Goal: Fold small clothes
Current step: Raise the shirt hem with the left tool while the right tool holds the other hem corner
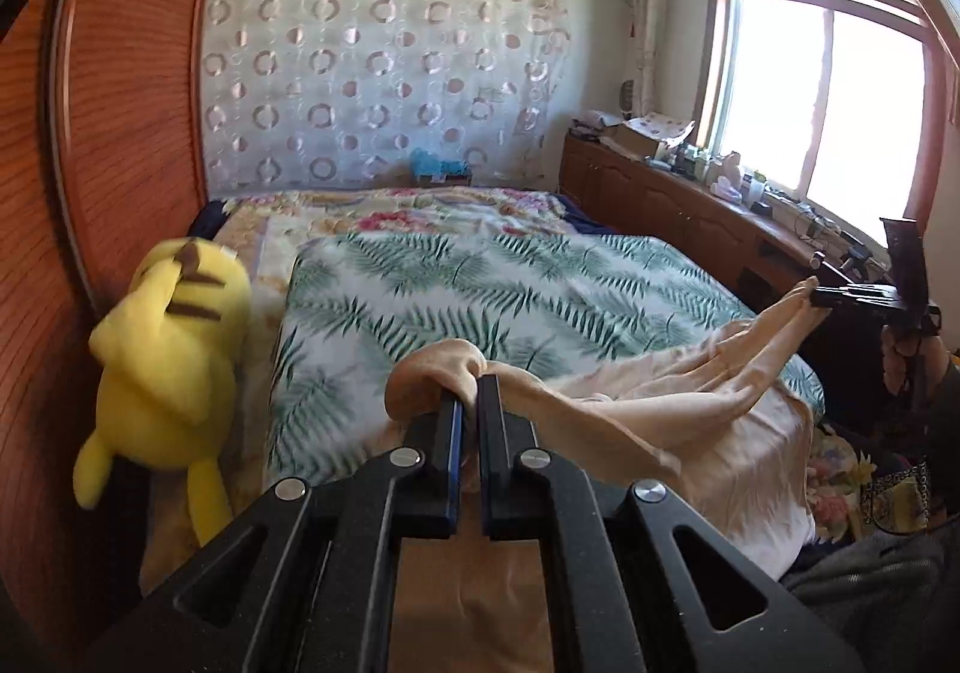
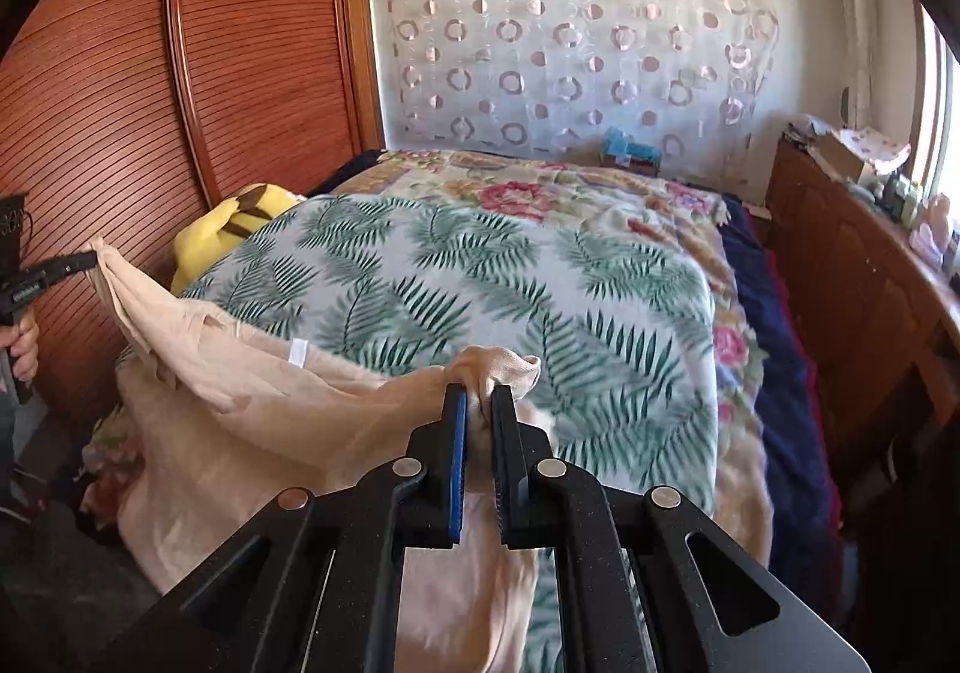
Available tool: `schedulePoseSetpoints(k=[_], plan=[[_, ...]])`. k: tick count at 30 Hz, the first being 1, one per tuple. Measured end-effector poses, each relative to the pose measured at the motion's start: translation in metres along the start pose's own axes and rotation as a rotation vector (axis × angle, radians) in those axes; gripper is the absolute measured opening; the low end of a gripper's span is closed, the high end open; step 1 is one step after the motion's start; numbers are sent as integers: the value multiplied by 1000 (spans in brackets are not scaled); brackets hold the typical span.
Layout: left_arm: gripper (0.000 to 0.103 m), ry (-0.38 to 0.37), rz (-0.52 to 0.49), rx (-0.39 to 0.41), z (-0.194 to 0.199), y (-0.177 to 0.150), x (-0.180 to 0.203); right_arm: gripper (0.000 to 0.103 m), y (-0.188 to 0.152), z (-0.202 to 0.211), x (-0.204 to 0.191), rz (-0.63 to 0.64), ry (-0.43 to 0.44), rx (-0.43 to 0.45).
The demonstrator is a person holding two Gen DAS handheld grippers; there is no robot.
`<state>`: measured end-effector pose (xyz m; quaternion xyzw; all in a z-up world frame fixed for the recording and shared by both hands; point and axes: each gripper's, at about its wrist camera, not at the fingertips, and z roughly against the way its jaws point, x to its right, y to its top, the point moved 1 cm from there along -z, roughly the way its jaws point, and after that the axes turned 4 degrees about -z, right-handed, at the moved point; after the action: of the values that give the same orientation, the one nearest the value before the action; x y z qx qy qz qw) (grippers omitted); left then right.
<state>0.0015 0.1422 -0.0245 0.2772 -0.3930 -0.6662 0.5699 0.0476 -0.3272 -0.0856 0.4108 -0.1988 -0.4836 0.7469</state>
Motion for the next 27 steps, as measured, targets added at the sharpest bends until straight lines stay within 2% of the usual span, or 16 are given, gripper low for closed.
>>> schedulePoseSetpoints(k=[4,7,9,16,19,20,21,22,24,25,27], plan=[[5,-23,69,-70,-23,-37,-6,8,-32,14,0,-20,-20,-41],[5,9,96,-124,-44,-55,-9,8,-46,2,-4,-17,-35,-110],[5,9,109,-126,-48,-59,-9,8,-52,-9,-4,-21,-48,-151],[6,42,28,-129,-45,-57,-2,8,-56,-11,-4,-22,-59,-182],[23,49,9,-123,-41,-56,-1,8,-57,-19,-6,-33,-63,-184],[30,45,6,-114,-39,-54,-1,8,-58,-22,-9,-35,-64,-185],[42,40,4,-103,-36,-52,-1,8,-60,-24,-10,-34,-64,-187],[47,38,6,-85,-33,-49,-1,8,-61,-24,-10,-33,-63,-187],[78,46,15,-71,-31,-44,-2,8,-62,-26,-10,-33,-57,-183],[83,37,27,-65,-33,-42,-3,8,-61,-24,-10,-32,-55,-179],[84,17,32,-67,-39,-37,-4,11,-60,-24,-8,-35,-60,-170]])
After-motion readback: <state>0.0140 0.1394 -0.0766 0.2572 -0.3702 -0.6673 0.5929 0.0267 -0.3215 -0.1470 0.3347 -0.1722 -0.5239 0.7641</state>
